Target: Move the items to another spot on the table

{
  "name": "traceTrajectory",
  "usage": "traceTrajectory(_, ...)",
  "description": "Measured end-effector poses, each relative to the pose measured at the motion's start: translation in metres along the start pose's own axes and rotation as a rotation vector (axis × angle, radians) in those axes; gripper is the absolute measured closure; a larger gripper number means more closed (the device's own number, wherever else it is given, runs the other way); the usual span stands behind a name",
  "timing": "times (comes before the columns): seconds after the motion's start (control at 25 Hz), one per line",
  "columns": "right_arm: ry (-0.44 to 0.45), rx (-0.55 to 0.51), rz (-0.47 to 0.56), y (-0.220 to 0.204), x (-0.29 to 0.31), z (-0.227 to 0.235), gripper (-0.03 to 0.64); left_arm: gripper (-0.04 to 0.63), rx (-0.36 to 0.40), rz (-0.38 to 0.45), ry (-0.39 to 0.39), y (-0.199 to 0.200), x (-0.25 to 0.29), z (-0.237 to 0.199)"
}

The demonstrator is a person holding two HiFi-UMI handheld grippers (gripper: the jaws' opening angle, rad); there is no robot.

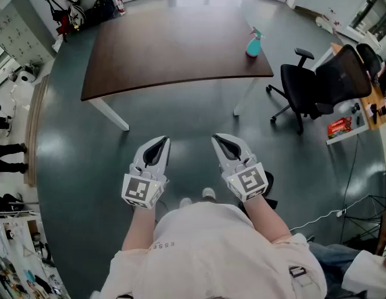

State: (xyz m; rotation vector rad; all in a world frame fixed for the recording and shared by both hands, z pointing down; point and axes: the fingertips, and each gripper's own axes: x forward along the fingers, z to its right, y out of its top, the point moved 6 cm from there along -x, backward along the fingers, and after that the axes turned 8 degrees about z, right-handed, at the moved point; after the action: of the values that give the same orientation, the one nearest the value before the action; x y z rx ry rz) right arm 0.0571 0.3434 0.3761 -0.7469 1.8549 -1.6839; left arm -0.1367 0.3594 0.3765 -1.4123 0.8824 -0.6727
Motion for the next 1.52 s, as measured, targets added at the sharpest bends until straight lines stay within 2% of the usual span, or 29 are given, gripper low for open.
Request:
traceTrajectory(0.4, 0.014, 0.02, -0.022, -0.01, 0.0, 0.006, 0.626, 0.578, -0.014, -0.006, -0.008, -0.007, 0.003, 0.009)
traceTrajectory(0.88, -0.051, 0.097, -0.021, -0.02, -0.004, 0.02, 0.626, 0.578, -0.042, -0.03, 0.025, -0.015, 0.006, 0.0)
traceTrajectory(1.12, -0.069, 0.119, -0.029, -0.029, -0.01, 0.052, 0.626, 0.578, -0.049, -0.026, -0.009, -0.026, 0.048, 0.008)
traceTrajectory(1.52, -0.178, 0.14, -0.062, -0.049, -0.054, 0.141, 0.626, 0.578, -0.061, -0.038, -0.089, -0.044, 0.14, 0.042)
